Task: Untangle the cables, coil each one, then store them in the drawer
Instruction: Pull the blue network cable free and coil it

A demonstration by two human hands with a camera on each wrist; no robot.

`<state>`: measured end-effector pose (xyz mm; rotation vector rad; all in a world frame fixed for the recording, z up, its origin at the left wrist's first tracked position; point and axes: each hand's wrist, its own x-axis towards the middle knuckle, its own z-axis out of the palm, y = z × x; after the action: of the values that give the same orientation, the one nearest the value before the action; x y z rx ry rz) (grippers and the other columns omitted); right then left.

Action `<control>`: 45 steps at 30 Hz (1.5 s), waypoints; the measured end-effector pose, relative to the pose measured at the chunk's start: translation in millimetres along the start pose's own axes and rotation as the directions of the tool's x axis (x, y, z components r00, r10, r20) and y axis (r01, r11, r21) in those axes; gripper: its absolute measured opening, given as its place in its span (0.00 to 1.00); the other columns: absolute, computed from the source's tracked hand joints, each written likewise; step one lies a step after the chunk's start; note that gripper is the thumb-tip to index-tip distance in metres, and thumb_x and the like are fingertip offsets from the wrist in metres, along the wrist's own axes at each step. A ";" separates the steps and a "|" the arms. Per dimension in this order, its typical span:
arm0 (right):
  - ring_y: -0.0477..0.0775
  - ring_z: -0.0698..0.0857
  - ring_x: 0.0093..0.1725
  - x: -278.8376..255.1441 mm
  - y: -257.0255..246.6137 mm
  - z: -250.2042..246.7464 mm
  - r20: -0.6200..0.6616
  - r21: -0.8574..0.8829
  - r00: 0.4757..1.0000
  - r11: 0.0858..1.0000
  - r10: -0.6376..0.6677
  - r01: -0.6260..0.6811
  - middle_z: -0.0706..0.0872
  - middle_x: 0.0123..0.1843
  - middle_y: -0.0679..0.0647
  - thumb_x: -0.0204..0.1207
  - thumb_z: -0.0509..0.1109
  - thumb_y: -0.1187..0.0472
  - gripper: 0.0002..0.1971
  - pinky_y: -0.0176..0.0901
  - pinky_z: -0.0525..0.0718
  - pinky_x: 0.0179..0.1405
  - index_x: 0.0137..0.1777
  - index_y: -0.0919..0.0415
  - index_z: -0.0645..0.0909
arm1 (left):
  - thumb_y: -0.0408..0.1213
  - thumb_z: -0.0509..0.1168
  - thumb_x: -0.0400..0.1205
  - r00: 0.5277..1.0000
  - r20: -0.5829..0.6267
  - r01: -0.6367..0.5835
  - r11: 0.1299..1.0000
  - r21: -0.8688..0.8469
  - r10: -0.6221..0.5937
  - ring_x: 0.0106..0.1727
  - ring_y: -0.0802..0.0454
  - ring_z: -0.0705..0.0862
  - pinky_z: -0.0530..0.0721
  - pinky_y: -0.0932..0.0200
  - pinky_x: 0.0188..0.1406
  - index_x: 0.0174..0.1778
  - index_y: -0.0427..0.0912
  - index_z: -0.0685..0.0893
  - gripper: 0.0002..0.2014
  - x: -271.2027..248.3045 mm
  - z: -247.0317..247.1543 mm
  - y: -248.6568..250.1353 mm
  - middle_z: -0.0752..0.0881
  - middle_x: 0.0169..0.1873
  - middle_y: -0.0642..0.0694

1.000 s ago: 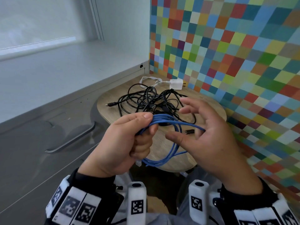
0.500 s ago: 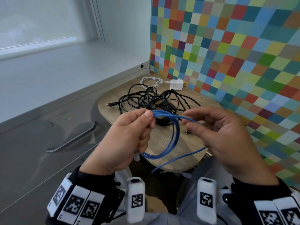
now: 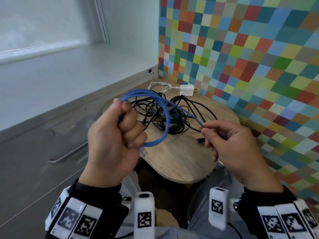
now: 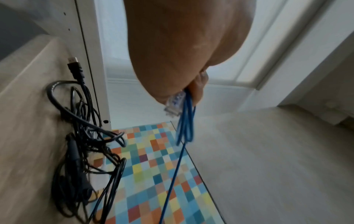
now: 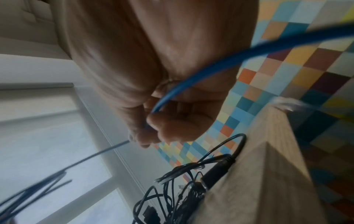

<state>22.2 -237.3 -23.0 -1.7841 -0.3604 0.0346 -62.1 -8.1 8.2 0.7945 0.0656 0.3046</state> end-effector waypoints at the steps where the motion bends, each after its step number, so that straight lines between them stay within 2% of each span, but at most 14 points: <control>1: 0.47 0.78 0.21 0.9 2.6 -1.0 0.008 -0.020 1.000 1.000 0.022 -0.022 0.86 0.31 0.53 0.81 0.75 0.63 0.08 0.42 0.80 0.20 0.47 0.48 0.92 | 0.47 0.51 0.92 0.998 -0.048 -0.042 0.999 -0.031 0.041 0.21 0.57 0.50 0.54 0.63 0.16 0.38 0.49 0.74 0.17 0.5 -1.4 2.9 0.58 0.22 0.56; 4: 0.46 0.80 0.22 0.4 1.9 -2.6 0.023 -0.121 0.999 0.992 0.035 -0.032 0.89 0.33 0.50 0.82 0.75 0.64 0.11 0.43 0.82 0.24 0.48 0.45 0.92 | 0.45 0.51 0.94 0.979 -0.139 -0.149 0.989 0.019 0.150 0.21 0.57 0.52 0.56 0.62 0.17 0.39 0.49 0.74 0.17 1.4 -2.9 4.7 0.57 0.23 0.54; 7: 0.42 0.87 0.34 -3.8 -4.8 4.2 0.037 -0.434 0.998 0.899 -0.047 0.059 0.90 0.37 0.40 0.83 0.75 0.57 0.08 0.43 0.89 0.36 0.53 0.42 0.91 | 0.39 0.51 0.93 0.950 -0.113 -0.251 0.929 0.273 0.290 0.21 0.55 0.57 0.58 0.61 0.18 0.39 0.47 0.73 0.16 0.6 2.3 -8.9 0.63 0.22 0.53; 10: 0.39 0.86 0.48 -12.2 -18.3 19.0 0.176 -0.688 0.981 0.703 -0.078 0.179 0.90 0.52 0.36 0.85 0.70 0.51 0.10 0.45 0.88 0.51 0.61 0.42 0.91 | 0.44 0.54 0.90 0.930 0.093 -0.330 0.693 0.641 0.356 0.23 0.55 0.67 0.67 0.61 0.20 0.39 0.52 0.75 0.13 -3.4 4.5 -29.7 0.73 0.25 0.53; 14: 0.44 0.84 0.51 -26.1 -32.9 37.6 0.411 -0.723 0.904 0.560 -0.121 0.404 0.84 0.53 0.40 0.86 0.62 0.47 0.12 0.44 0.82 0.45 0.63 0.36 0.85 | 0.47 0.54 0.91 0.899 0.371 -0.426 0.270 0.863 0.232 0.29 0.51 0.79 0.78 0.47 0.28 0.44 0.50 0.73 0.11 -11.2 8.9 -47.9 0.81 0.30 0.50; 19: 0.45 0.87 0.46 -28.1 -33.4 31.7 0.427 -0.583 0.862 0.646 -0.274 0.494 0.89 0.51 0.37 0.80 0.60 0.47 0.14 0.49 0.87 0.36 0.55 0.39 0.88 | 0.46 0.53 0.90 0.868 0.443 -0.482 0.172 0.859 0.223 0.37 0.51 0.81 0.79 0.47 0.35 0.46 0.41 0.78 0.15 -12.0 14.0 -44.7 0.82 0.35 0.50; 23: 0.45 0.85 0.38 -28.9 -34.2 29.9 0.408 -0.457 0.829 0.700 -0.383 0.549 0.87 0.40 0.41 0.77 0.69 0.52 0.07 0.52 0.83 0.29 0.42 0.45 0.89 | 0.42 0.56 0.91 0.884 0.442 -0.467 0.230 0.854 0.153 0.35 0.49 0.79 0.75 0.48 0.34 0.45 0.38 0.77 0.13 -12.7 14.0 -45.5 0.80 0.33 0.49; 27: 0.43 0.86 0.37 -30.7 -39.9 25.7 0.408 -0.375 0.821 0.746 -0.400 0.550 0.88 0.35 0.41 0.74 0.76 0.53 0.04 0.50 0.84 0.34 0.40 0.49 0.91 | 0.44 0.56 0.90 0.898 0.427 -0.440 0.282 0.853 0.108 0.33 0.49 0.79 0.77 0.46 0.34 0.45 0.40 0.76 0.13 -11.6 15.2 -46.3 0.80 0.32 0.48; 30: 0.35 0.89 0.40 -30.1 -46.7 15.0 0.369 -0.326 0.828 0.776 -0.422 0.540 0.91 0.38 0.35 0.72 0.85 0.60 0.04 0.31 0.85 0.39 0.44 0.49 0.95 | 0.45 0.57 0.89 0.905 0.419 -0.420 0.298 0.857 0.068 0.30 0.52 0.79 0.78 0.51 0.30 0.42 0.42 0.77 0.13 -9.7 14.3 -43.5 0.80 0.29 0.49; 33: 0.24 0.84 0.36 -27.0 -50.8 -6.2 0.260 -0.374 0.854 0.768 -0.452 0.520 0.89 0.40 0.32 0.70 0.85 0.62 0.08 0.14 0.74 0.36 0.49 0.52 0.95 | 0.50 0.60 0.86 0.919 0.395 -0.377 0.300 0.876 0.000 0.26 0.57 0.74 0.73 0.55 0.27 0.39 0.47 0.83 0.15 -7.8 7.6 -36.6 0.77 0.24 0.52; 35: 0.31 0.86 0.40 -22.3 -48.7 -23.1 0.183 -0.435 0.866 0.751 -0.466 0.496 0.90 0.44 0.35 0.72 0.82 0.62 0.10 0.19 0.78 0.38 0.52 0.51 0.94 | 0.56 0.60 0.83 0.922 0.384 -0.339 0.366 0.867 -0.053 0.25 0.56 0.70 0.69 0.55 0.26 0.37 0.48 0.87 0.19 -5.0 1.7 -29.1 0.73 0.23 0.47; 39: 0.55 0.78 0.47 -11.1 -35.8 -34.3 0.109 -0.595 0.837 0.639 -0.536 0.487 0.85 0.45 0.46 0.77 0.77 0.55 0.11 0.48 0.74 0.46 0.58 0.49 0.92 | 0.58 0.60 0.82 0.909 0.361 -0.126 0.688 0.714 -0.208 0.22 0.58 0.60 0.62 0.66 0.23 0.30 0.47 0.82 0.21 -3.7 -1.1 -18.2 0.65 0.21 0.55; 42: 0.57 0.73 0.37 -8.2 -30.1 -23.4 0.018 -0.598 0.812 0.645 -0.583 0.477 0.75 0.34 0.49 0.79 0.77 0.54 0.14 0.50 0.70 0.37 0.63 0.50 0.89 | 0.53 0.62 0.82 0.881 0.386 -0.006 0.809 0.587 -0.274 0.21 0.59 0.60 0.62 0.68 0.20 0.27 0.51 0.75 0.18 -6.1 2.3 -21.1 0.67 0.21 0.56; 45: 0.60 0.79 0.29 -9.7 -28.2 -10.0 -0.054 -0.510 0.812 0.716 -0.580 0.477 0.83 0.30 0.53 0.82 0.76 0.55 0.13 0.55 0.77 0.27 0.65 0.52 0.89 | 0.50 0.62 0.83 0.853 0.409 0.125 0.888 0.443 -0.324 0.18 0.59 0.59 0.60 0.68 0.18 0.28 0.49 0.73 0.17 -7.7 3.0 -24.3 0.66 0.19 0.54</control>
<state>8.9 -243.7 4.7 -2.0741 -0.7729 -0.7158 -63.0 -28.4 -7.4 1.2448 -0.2471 -0.1495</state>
